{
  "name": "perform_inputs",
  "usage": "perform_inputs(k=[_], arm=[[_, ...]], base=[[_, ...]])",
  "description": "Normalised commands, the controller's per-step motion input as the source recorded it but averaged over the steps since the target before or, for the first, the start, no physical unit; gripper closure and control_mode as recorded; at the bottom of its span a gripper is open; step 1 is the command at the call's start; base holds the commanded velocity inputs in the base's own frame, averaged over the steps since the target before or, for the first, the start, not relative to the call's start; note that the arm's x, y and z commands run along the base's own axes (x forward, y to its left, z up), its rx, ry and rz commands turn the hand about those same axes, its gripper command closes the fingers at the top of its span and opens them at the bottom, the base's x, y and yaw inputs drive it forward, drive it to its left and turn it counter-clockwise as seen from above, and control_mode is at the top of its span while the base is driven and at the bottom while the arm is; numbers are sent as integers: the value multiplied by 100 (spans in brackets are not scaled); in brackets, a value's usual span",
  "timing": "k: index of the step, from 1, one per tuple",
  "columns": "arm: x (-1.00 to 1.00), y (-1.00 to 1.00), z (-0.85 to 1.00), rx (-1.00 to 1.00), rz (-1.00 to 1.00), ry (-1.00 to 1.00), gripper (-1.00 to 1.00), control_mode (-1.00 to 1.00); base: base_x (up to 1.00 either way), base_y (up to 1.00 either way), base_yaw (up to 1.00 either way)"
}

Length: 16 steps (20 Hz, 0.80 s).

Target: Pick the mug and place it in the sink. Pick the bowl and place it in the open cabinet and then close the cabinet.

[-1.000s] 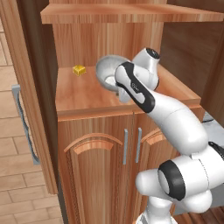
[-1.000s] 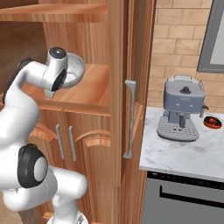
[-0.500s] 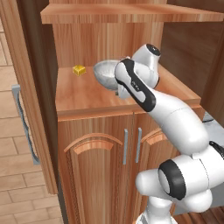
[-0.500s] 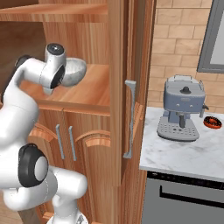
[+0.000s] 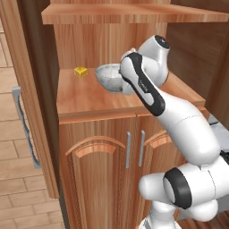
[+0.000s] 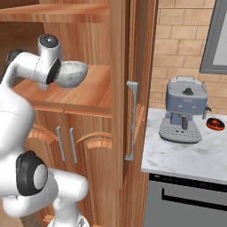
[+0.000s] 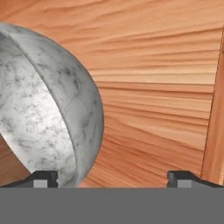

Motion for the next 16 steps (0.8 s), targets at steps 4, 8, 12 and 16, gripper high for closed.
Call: perform_inputs(k=[4,8,12,16], arm=[[-94,0,11,-2,0,0,-100,-100],[-100,1,2,-2,3,0,-100,-100],[-97,1,19,-1,7,-3,-100,-100],[-92,-6,24,-1,9,-12,-100,-100]], base=[[0,0,0],[0,0,0],[0,0,0],[0,0,0]])
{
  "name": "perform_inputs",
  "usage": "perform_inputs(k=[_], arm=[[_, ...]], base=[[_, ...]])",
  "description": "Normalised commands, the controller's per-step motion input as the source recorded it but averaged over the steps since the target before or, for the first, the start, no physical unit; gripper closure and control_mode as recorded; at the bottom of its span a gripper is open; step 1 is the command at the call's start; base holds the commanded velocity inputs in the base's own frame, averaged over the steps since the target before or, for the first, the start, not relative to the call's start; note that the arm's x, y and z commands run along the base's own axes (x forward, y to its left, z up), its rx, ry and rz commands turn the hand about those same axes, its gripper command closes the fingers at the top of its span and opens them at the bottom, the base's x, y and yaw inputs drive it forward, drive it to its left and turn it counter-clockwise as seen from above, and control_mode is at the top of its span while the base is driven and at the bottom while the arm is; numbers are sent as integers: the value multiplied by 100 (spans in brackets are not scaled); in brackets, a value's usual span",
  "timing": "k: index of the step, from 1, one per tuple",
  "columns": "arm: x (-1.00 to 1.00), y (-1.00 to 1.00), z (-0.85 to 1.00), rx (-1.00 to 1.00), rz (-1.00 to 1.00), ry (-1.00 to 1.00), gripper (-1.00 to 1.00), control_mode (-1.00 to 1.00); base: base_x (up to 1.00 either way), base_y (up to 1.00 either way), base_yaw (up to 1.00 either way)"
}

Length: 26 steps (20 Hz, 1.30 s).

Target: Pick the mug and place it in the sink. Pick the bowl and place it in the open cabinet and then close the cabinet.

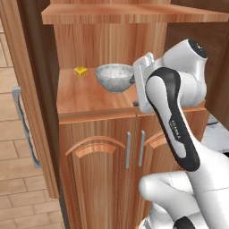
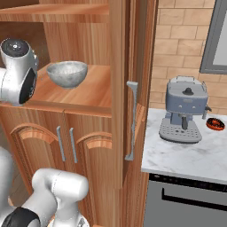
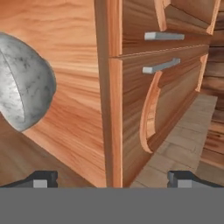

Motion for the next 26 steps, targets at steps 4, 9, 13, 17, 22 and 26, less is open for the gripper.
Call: perform_inputs(k=[4,9,13,17,22,26], arm=[[-100,-16,10,-1,7,-15,-100,-100],[-99,-1,0,-3,2,-10,-100,-100],[-88,-11,4,-1,-3,-12,-100,-100],[-56,-3,2,0,-4,-6,-100,-100],[-11,-35,0,0,0,0,-100,-100],[0,-41,3,0,0,-4,-100,-100]], base=[[0,0,0],[0,0,0],[0,0,0],[0,0,0],[0,0,0],[0,0,0]])
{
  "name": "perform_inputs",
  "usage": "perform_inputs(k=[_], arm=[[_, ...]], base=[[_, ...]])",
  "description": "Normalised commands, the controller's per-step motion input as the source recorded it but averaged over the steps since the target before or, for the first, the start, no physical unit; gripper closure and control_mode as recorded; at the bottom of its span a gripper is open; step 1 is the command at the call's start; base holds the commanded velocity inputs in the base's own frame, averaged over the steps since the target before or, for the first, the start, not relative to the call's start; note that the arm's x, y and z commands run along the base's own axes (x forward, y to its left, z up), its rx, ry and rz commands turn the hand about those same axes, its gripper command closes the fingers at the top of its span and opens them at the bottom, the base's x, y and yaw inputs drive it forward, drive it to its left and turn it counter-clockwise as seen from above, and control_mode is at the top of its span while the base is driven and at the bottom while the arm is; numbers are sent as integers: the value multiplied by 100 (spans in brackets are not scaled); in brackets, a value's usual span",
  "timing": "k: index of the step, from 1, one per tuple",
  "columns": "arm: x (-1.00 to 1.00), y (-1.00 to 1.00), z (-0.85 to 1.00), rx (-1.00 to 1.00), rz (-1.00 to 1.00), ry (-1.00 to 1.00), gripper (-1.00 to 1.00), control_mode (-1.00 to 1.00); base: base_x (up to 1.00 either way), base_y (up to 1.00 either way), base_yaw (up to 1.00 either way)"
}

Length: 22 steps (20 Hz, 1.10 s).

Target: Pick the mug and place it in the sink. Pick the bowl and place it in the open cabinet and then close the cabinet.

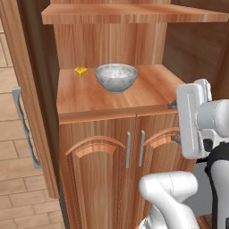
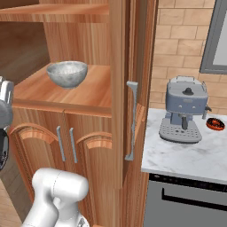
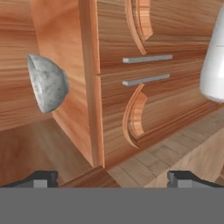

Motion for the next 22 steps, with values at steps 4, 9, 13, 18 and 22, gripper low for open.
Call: perform_inputs(k=[4,9,13,18,22], arm=[[-4,-25,15,0,0,-6,-100,-100],[-44,-17,27,-1,-4,-22,-100,-100],[-37,-15,19,-1,-4,-21,-100,-100],[-11,-21,20,0,-4,-14,-100,-100],[0,-4,11,0,-7,-3,-100,-100]], base=[[0,0,0],[0,0,0],[0,0,0],[0,0,0],[0,0,0]])
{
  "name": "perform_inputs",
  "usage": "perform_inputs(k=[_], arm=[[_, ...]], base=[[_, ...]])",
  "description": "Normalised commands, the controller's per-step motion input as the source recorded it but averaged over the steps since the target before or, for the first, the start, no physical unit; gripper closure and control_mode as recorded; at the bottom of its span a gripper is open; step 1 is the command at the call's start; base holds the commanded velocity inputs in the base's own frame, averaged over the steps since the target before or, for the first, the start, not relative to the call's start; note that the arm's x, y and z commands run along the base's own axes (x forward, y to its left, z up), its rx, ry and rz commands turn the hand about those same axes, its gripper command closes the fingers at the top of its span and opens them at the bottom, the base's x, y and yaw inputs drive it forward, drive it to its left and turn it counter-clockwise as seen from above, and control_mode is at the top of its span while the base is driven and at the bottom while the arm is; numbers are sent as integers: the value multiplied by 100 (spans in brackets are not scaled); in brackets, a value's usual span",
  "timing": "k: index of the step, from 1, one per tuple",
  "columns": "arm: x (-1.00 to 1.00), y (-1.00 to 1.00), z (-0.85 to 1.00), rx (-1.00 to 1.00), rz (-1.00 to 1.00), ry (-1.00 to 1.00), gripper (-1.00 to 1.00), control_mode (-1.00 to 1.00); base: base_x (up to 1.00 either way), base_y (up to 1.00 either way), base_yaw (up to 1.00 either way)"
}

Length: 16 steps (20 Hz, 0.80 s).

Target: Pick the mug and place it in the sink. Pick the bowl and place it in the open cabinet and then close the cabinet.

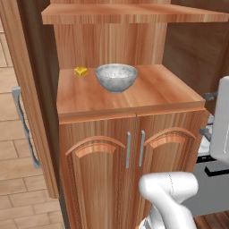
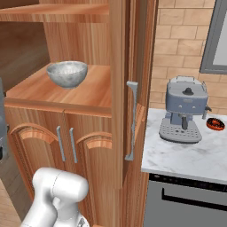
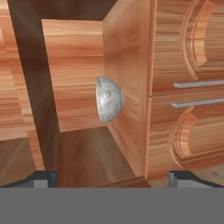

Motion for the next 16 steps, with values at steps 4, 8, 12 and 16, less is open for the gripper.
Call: perform_inputs(k=[4,8,12,16], arm=[[0,0,0,0,-22,3,-100,-100],[25,2,0,0,-21,9,-100,-100],[79,-7,0,0,-10,26,-100,-100],[75,-21,0,2,-2,32,-100,-100]], base=[[0,0,0],[0,0,0],[0,0,0],[0,0,0]])
